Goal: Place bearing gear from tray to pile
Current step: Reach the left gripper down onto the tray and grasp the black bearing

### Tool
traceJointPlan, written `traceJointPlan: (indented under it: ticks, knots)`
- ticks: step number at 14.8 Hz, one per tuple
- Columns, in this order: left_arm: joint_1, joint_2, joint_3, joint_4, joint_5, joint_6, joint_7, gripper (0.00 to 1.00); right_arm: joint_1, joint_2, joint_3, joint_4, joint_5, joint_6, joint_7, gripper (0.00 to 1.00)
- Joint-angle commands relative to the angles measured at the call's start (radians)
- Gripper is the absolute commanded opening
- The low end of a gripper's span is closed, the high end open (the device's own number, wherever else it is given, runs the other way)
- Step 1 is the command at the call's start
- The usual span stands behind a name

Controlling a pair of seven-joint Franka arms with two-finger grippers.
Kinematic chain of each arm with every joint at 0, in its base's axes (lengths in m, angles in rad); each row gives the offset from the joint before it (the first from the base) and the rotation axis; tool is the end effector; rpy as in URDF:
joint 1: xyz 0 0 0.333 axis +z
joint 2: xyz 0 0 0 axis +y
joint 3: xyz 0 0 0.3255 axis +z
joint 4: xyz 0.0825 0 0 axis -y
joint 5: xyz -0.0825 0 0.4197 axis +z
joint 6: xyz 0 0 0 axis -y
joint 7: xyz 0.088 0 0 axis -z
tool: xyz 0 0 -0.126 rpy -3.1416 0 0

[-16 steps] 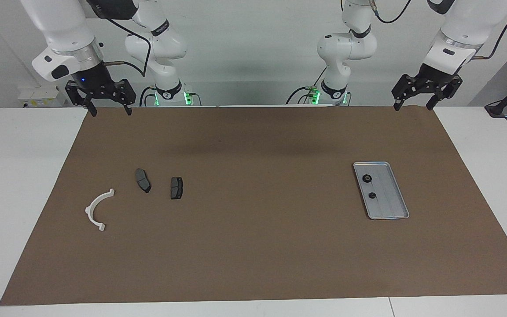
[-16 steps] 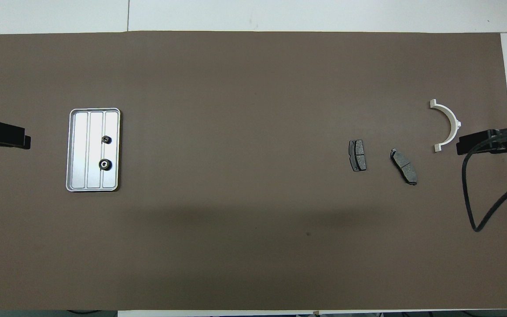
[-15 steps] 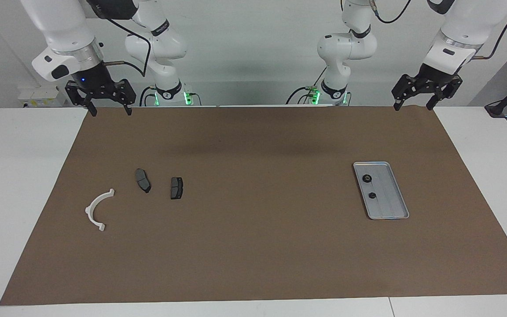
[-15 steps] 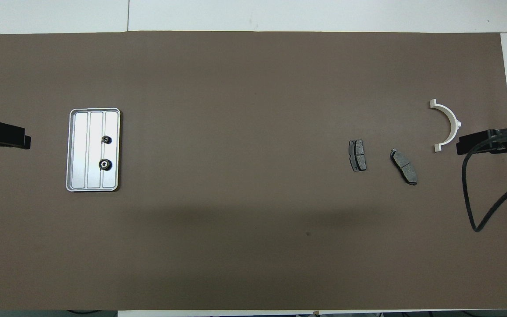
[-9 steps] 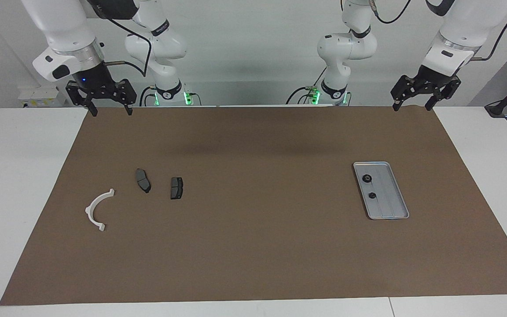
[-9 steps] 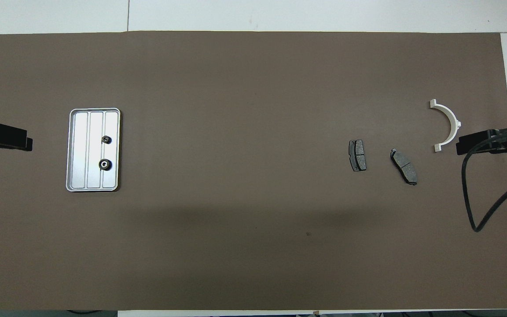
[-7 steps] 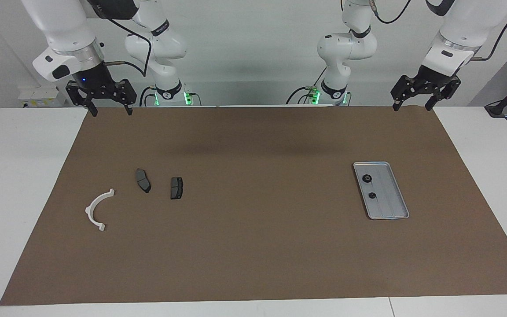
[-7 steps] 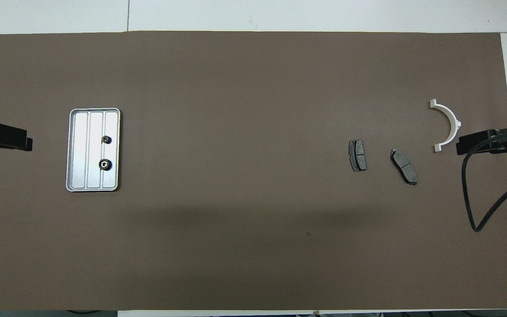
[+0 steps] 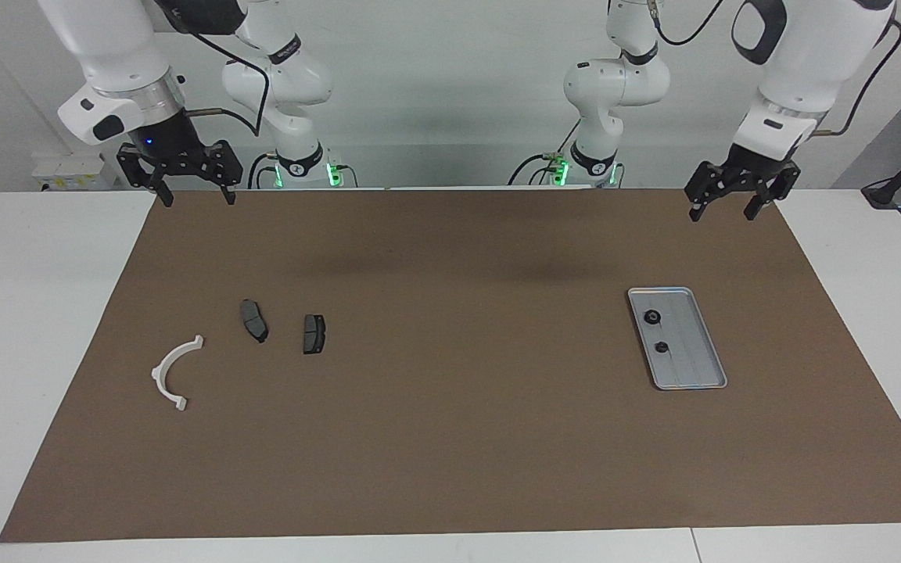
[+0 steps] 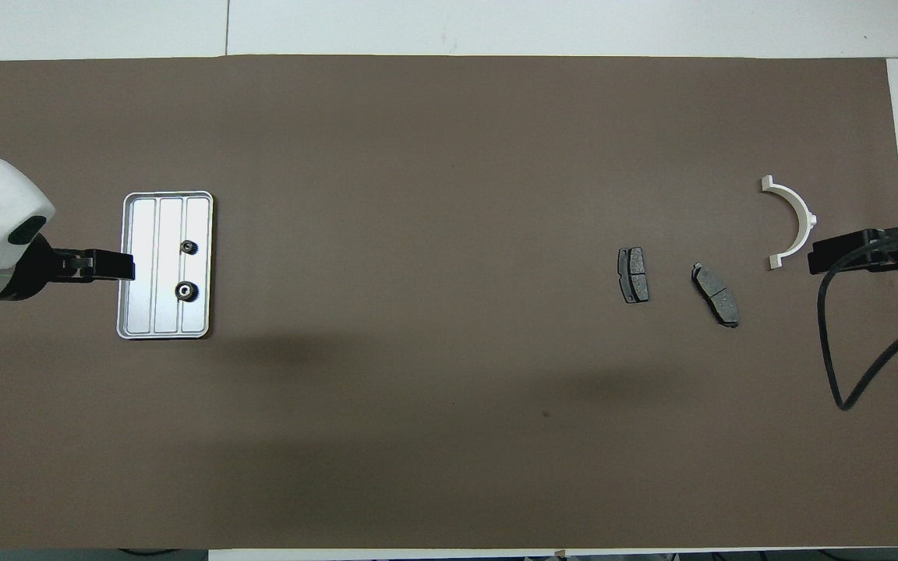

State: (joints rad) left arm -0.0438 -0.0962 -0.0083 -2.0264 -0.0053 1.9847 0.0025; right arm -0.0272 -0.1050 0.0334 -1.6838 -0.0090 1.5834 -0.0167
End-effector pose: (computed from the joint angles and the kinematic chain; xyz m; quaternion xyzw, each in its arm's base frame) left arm 0.5667 -0.0301 0.4735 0.9993 -0.0263 0.0272 0.0027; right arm 0.5569 0.0032 0.6189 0.9999 0.0114 0.0022 0.0063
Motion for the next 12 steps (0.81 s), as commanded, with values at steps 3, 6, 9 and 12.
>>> traceJointPlan:
  ticks: [3,6,9,12]
  knots:
    - [-0.008,0.082,0.007,-0.067,-0.002,0.147,0.019,1.00,-0.002,-0.013,0.008,-0.011,0.031,0.021,-0.002,1.00]
    - [-0.013,0.099,0.007,-0.106,-0.002,0.221,0.019,1.00,-0.002,-0.013,0.008,-0.011,0.031,0.021,-0.002,1.00]
    - [-0.007,0.121,0.007,-0.138,-0.002,0.253,0.025,0.99,-0.002,-0.013,0.008,-0.011,0.031,0.021,-0.002,1.00]
    - [-0.007,0.139,0.007,-0.170,-0.002,0.295,0.025,0.99,-0.002,-0.013,0.008,-0.011,0.031,0.021,-0.003,1.00]
